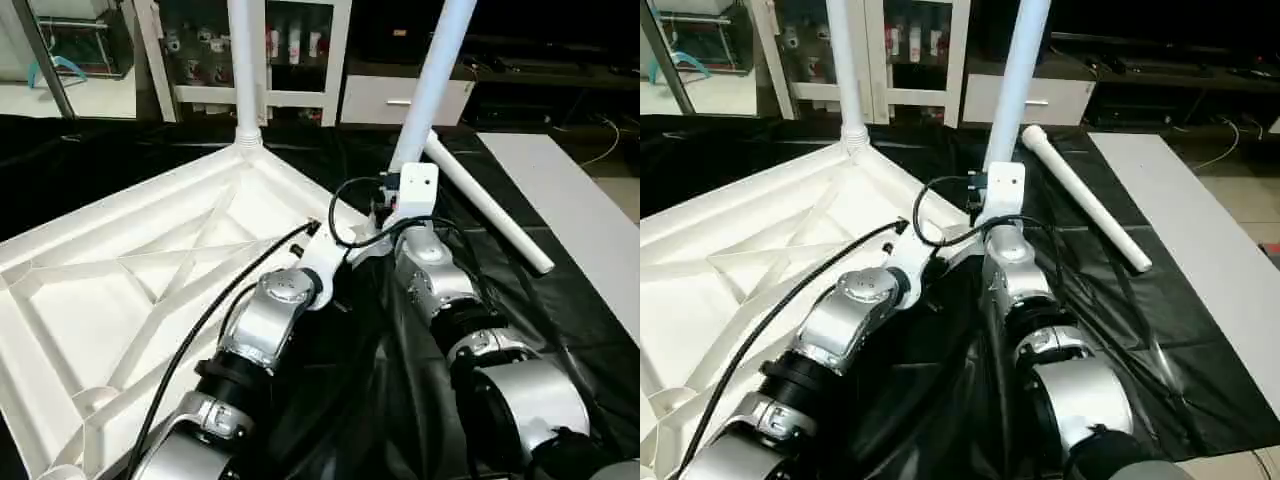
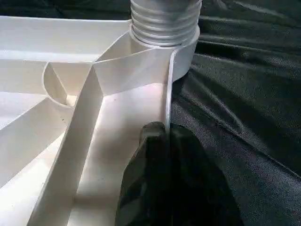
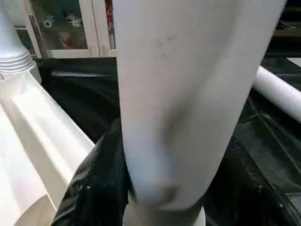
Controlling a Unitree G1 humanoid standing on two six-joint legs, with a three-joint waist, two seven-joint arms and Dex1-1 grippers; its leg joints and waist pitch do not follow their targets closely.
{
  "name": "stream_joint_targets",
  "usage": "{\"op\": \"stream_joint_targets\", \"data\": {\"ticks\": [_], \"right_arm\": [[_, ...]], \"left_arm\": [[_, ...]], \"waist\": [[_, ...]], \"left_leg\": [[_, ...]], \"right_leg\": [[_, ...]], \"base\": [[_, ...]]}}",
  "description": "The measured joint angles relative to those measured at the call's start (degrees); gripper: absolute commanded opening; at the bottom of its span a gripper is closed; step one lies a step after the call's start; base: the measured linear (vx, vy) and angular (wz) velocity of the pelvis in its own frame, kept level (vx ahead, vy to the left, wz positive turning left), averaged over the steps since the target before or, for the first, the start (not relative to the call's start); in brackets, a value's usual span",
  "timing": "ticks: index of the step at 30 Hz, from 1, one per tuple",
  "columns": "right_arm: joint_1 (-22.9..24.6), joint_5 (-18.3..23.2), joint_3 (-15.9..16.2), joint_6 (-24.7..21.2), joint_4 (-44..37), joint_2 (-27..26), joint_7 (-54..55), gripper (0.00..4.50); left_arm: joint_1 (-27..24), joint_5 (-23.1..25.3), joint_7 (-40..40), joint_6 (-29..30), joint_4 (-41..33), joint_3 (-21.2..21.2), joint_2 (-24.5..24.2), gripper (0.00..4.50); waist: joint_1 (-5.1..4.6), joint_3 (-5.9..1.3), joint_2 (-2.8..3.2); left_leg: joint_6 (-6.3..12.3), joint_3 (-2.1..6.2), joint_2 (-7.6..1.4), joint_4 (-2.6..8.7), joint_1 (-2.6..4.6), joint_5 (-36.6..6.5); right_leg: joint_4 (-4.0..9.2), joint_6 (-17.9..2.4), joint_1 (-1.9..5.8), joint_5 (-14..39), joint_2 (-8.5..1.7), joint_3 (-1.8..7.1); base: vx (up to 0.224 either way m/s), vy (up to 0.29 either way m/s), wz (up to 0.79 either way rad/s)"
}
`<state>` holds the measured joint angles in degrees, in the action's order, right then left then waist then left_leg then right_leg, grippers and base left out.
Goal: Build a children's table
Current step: Insert table leg to table base
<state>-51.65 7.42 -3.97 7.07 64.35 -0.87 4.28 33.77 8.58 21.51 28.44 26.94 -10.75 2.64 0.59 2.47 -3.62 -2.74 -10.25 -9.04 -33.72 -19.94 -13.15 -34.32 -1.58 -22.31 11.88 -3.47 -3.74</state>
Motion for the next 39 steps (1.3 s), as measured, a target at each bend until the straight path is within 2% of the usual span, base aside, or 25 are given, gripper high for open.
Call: {"op": "stream_joint_targets", "data": {"ticks": [1,2,4,7,9,12,15,17,19,21,25,29,31,36,39], "right_arm": [[0.0,-0.2,0.0,0.3,0.1,0.0,-0.4,1.84],[0.0,-0.3,-0.1,0.7,0.2,0.0,-0.9,2.19],[0.0,-0.3,-0.3,1.3,0.5,0.0,-1.9,2.54],[0.2,-0.2,-0.6,1.6,0.5,-0.2,-4.2,2.6],[1.0,0.2,-0.6,1.9,-0.7,-0.1,-6.7,2.92],[2.9,0.3,-0.1,2.0,-3.5,-0.1,-9.7,3.1],[5.8,0.6,0.7,1.3,-7.8,0.5,-13.2,3.36],[8.9,0.7,2.1,0.0,-12.7,1.2,-16.1,3.44],[12.0,1.1,2.8,-2.1,-17.8,2.7,-18.7,3.67],[16.3,2.0,4.3,-5.8,-26.0,5.3,-23.0,3.76],[20.9,4.4,6.4,-11.7,-35.8,9.0,-30.0,4.1],[25.8,8.0,9.0,-17.6,-44.8,15.4,-39.9,4.17],[28.9,9.3,10.7,-20.4,-50.0,19.0,-45.3,4.17],[32.6,11.0,13.1,-26.6,-56.9,24.9,-53.6,4.17],[33.2,11.1,13.9,-27.8,-57.7,26.4,-56.2,4.17]], "left_arm": [[0.0,0.0,0.0,0.0,0.0,0.1,0.0,0.0],[0.0,0.0,0.0,-0.1,0.1,0.3,0.0,0.0],[0.0,-0.1,0.1,-0.1,0.1,0.3,-0.2,0.0],[0.0,-0.3,0.6,-0.3,0.0,0.3,-1.0,0.0],[-0.1,-0.5,2.3,-0.6,-0.9,-0.4,-2.9,0.0],[-0.5,-1.1,4.7,-1.2,-2.2,-0.6,-4.8,0.0],[-1.9,-1.6,8.1,-1.4,-4.8,-1.0,-7.9,0.0],[-2.9,-2.2,11.8,-2.1,-7.1,-1.6,-11.1,0.0],[-3.9,-2.8,16.2,-3.6,-9.0,-2.1,-14.3,0.0],[-4.8,-4.1,21.4,-5.1,-11.0,-3.0,-18.1,0.0],[-6.1,-5.6,28.5,-7.1,-12.8,-3.6,-22.4,0.0],[-8.1,-9.1,36.8,-8.8,-14.9,-4.3,-26.6,0.0],[-9.1,-11.0,41.3,-9.6,-16.0,-5.0,-28.8,0.0],[-9.4,-12.1,47.8,-10.3,-16.5,-6.2,-31.2,0.0],[-9.4,-12.4,49.4,-10.7,-16.5,-6.6,-31.5,0.0]], "waist": [[0.0,0.0,0.0],[0.0,0.0,0.0],[-0.05,0.0,0.0],[-0.27,0.02,-0.03],[-0.44,0.11,-0.11],[-0.45,0.15,-0.15],[-0.37,0.33,-0.11],[-0.12,0.74,0.03],[0.57,1.13,0.23],[1.33,1.41,0.12],[1.84,1.43,0.07],[2.28,1.46,0.04],[2.9,1.47,0.06],[3.51,1.48,0.08],[3.48,1.48,0.07]], "left_leg": [[0.0,0.0,0.0,-0.01,0.0,0.0],[0.0,0.0,0.0,-0.02,0.0,0.0],[0.0,-0.01,0.0,-0.05,0.0,0.0],[-0.01,-0.01,-0.01,-0.06,0.01,0.0],[-0.03,-0.02,-0.04,-0.06,-0.06,0.0],[0.06,-0.11,-0.13,-0.13,-0.19,0.1],[0.31,-0.15,-0.4,-0.1,-0.24,0.3],[0.48,-0.16,-0.55,-0.09,-0.25,0.4],[0.16,-0.29,-0.68,-0.02,-0.25,0.6],[0.04,-0.44,-0.73,0.04,-0.25,0.7],[0.02,-0.68,-0.7,0.03,-0.3,0.7],[0.08,-0.82,-0.69,0.03,-0.27,0.6],[0.06,-0.82,-0.72,0.04,-0.25,0.7],[-0.12,-1.0,-0.83,-0.11,-0.12,0.8],[-0.22,-1.03,-0.83,-0.19,-0.13,0.8]], "right_leg": [[-0.01,0.0,0.0,0.0,0.0,0.0],[-0.02,0.0,0.0,0.0,0.0,0.01],[-0.05,0.0,0.0,0.0,0.0,0.02],[-0.11,0.0,-0.03,0.0,0.0,0.02],[-0.21,0.0,-0.19,0.0,0.02,0.03],[-0.66,-0.1,-0.81,0.0,0.05,0.06],[-0.84,-0.1,-0.94,0.1,0.25,-0.02],[-0.91,-0.2,-0.94,0.1,0.27,-0.19],[-0.97,-0.2,-0.99,0.1,0.27,-0.25],[-0.94,-0.2,-1.01,0.1,0.27,-0.23],[-0.83,-0.2,-1.01,0.1,0.19,-0.14],[-0.79,-0.2,-1.01,0.1,0.17,-0.05],[-0.84,-0.2,-1.01,0.1,0.17,-0.09],[-0.93,-0.3,-0.84,-0.1,0.14,-0.08],[-0.91,-0.3,-0.82,-0.2,0.11,-0.07]], "base": [[0.0,0.0,0.0],[0.0,0.0,0.0],[0.0,0.0,0.0],[0.0,0.0,0.0],[0.0,0.0,0.0],[0.0,0.0,0.0],[0.0,0.0,0.0],[0.0,0.0,0.0],[0.0,0.0,0.0],[0.0,0.0,0.0],[0.0,0.0,0.0],[0.0,0.0,0.0],[0.0,0.0,0.0],[0.0,0.0,0.0],[0.0,0.0,0.0]]}}
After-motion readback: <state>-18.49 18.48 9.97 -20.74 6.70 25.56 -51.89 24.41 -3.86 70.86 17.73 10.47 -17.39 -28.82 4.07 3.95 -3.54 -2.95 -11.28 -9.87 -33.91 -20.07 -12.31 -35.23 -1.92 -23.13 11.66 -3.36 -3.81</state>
